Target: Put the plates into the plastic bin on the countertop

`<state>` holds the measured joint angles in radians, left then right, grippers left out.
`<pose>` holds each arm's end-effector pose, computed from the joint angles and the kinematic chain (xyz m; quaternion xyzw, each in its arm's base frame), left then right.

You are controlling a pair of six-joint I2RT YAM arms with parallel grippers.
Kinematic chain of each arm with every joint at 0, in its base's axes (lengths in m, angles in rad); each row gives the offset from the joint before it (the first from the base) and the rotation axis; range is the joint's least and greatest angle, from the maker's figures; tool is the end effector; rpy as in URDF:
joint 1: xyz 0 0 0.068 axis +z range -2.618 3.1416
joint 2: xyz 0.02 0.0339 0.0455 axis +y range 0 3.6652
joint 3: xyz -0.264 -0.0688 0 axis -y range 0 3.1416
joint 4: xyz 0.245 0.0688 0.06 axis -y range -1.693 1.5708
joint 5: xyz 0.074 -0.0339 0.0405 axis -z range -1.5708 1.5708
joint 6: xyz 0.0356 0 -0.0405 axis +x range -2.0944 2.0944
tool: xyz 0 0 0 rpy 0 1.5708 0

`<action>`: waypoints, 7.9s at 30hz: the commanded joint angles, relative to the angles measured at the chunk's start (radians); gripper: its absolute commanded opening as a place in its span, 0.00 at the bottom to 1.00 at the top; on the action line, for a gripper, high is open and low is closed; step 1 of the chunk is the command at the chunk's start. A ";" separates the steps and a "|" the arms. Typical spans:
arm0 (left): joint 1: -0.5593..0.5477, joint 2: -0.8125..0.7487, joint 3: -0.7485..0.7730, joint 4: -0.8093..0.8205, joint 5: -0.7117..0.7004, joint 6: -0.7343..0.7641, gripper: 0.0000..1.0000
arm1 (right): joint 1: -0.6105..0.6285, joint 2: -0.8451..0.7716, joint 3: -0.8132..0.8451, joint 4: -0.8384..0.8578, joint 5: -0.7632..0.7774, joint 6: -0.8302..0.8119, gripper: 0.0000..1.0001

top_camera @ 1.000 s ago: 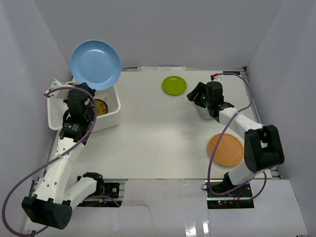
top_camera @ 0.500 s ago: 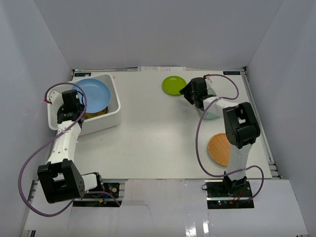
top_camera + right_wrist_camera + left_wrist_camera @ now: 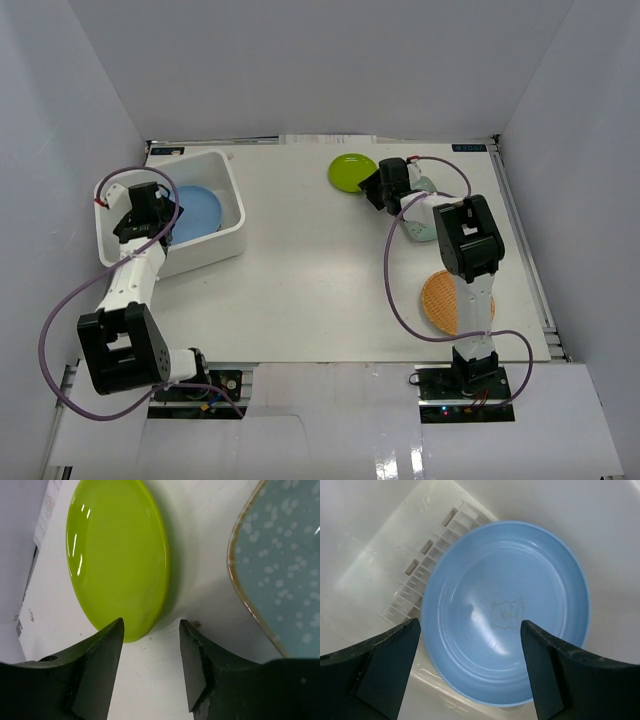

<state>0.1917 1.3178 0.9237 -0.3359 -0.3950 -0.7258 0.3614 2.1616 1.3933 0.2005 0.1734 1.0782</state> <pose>0.2750 0.0673 0.2592 -0.4682 0.7672 0.0672 0.4333 0.4482 0.1629 0.1470 0.3454 0.8035 0.2586 0.4102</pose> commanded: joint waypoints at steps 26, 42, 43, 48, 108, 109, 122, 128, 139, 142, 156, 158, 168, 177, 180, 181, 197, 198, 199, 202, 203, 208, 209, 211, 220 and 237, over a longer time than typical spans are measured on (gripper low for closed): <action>-0.274 -0.296 0.332 0.274 1.097 0.069 0.98 | 0.224 -0.485 -0.222 0.329 -0.058 -0.299 0.08; -0.368 -0.336 0.624 0.173 1.007 0.065 0.98 | 0.662 0.131 0.830 -0.162 0.064 -0.495 0.08; -0.371 -0.338 0.621 0.172 1.006 0.066 0.98 | 0.675 0.165 0.884 -0.176 0.058 -0.494 0.08; -0.388 -0.362 0.558 0.158 0.981 0.077 0.98 | 0.699 0.259 0.929 -0.150 0.066 -0.463 0.08; -1.223 1.063 0.684 0.402 0.838 -0.124 0.35 | -0.627 -1.519 -0.715 -0.190 -0.695 -0.397 0.38; -1.223 1.063 0.679 0.405 0.832 -0.124 0.27 | -0.627 -1.519 -0.712 -0.191 -0.696 -0.394 0.38; -1.157 0.355 0.149 0.569 0.772 -0.127 0.00 | -0.627 -1.516 -0.639 -0.196 -0.724 -0.343 0.49; -0.918 -0.240 0.053 0.289 0.662 -0.066 0.00 | -0.627 -1.523 -0.629 -0.196 -0.741 -0.340 0.49; -0.437 -0.413 0.224 -0.158 0.036 0.095 0.00 | -0.615 -1.471 -0.832 -0.092 -0.796 -0.330 0.49; -0.276 -0.332 0.254 -0.146 0.131 0.080 0.00 | -0.610 -1.458 -0.846 -0.099 -0.802 -0.356 0.49; 0.049 -0.192 0.073 -0.091 0.245 -0.006 0.00 | -0.588 -1.363 -0.924 -0.053 -0.683 -0.371 0.52; 0.051 -0.164 0.064 -0.089 0.236 -0.011 0.08 | -0.590 -1.329 -0.927 -0.036 -0.666 -0.380 0.53; 0.052 -0.192 0.013 0.000 0.390 -0.043 0.98 | -0.587 -0.947 -0.670 -0.174 -0.565 -0.682 0.73; -0.098 -0.229 0.092 0.037 0.558 0.098 0.98 | -0.587 -0.587 -0.490 -0.124 -0.426 -0.727 0.90; -0.138 -0.195 0.096 0.025 0.582 0.150 0.98 | -0.588 -0.476 -0.396 -0.151 -0.422 -0.761 0.88; -0.159 -0.180 0.112 0.006 0.587 0.167 0.98 | -0.587 -0.458 -0.383 -0.154 -0.429 -0.765 0.87; -0.379 0.127 0.227 -0.019 0.549 0.249 0.98 | -0.575 -0.244 -0.480 0.094 -0.735 -0.610 0.53; -0.406 0.123 0.222 -0.012 0.542 0.246 0.98 | -0.575 -0.241 -0.488 0.102 -0.736 -0.606 0.49; -0.422 0.118 0.218 -0.003 0.541 0.240 0.98 | -0.575 -0.240 -0.496 0.111 -0.738 -0.594 0.46; -0.474 0.121 0.219 0.009 0.562 0.223 0.98 | -0.573 -0.252 -0.551 0.174 -0.726 -0.548 0.27; -0.486 0.127 0.219 0.012 0.565 0.210 0.98 | -0.575 -0.273 -0.569 0.197 -0.718 -0.534 0.20; -0.546 0.152 0.213 0.024 0.573 0.186 0.98 | -0.573 -0.396 -0.692 0.315 -0.703 -0.459 0.08; -0.554 0.158 0.211 0.024 0.568 0.181 0.98 | -0.575 -0.417 -0.711 0.329 -0.703 -0.448 0.08; -0.578 0.162 0.207 0.032 0.570 0.169 0.98 | -0.575 -0.495 -0.770 0.381 -0.710 -0.428 0.08; -0.752 0.221 0.368 0.058 0.542 0.154 0.98 | -0.540 -0.830 -0.864 0.424 -0.759 -0.357 0.08; -0.749 -0.181 0.551 0.067 0.513 0.158 0.98 | -0.026 -1.002 -0.483 0.140 -0.621 -0.440 0.08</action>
<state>-0.5583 1.2343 1.5074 -0.2989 0.0685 -0.5499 0.1867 1.1297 0.7448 0.2501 -0.4366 0.6720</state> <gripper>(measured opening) 0.979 0.111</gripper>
